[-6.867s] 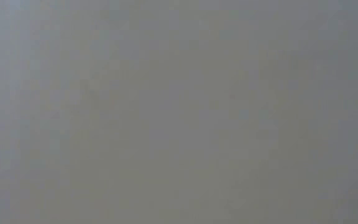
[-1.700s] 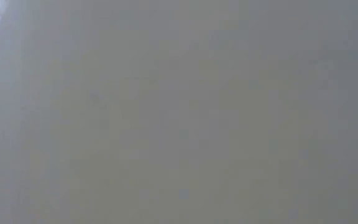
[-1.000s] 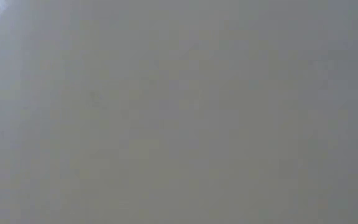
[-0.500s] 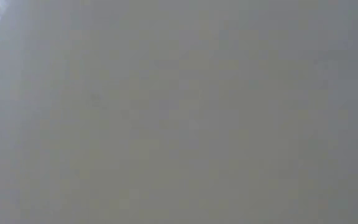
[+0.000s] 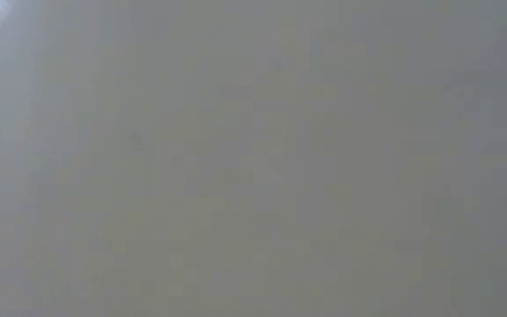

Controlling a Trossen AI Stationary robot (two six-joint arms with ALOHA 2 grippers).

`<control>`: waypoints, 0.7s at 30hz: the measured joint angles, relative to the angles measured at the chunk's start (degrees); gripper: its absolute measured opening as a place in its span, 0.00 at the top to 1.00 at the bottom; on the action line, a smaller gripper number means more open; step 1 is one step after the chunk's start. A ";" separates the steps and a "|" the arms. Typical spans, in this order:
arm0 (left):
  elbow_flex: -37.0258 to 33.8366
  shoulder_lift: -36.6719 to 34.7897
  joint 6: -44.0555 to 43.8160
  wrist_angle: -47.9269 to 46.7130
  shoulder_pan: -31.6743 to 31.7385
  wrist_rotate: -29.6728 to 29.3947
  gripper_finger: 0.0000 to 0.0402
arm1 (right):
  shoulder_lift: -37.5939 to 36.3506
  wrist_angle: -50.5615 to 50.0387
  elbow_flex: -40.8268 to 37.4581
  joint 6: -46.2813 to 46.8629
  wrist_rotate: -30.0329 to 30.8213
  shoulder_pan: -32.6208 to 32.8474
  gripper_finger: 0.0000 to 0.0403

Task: Pick & Place Toothbrushes
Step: Put the orange toothbrush into the bottom transparent bin

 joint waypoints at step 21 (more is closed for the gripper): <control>0.00 -0.03 -2.08 -2.17 -0.02 0.66 0.92 | -0.02 -0.98 0.02 -1.34 0.10 0.16 0.87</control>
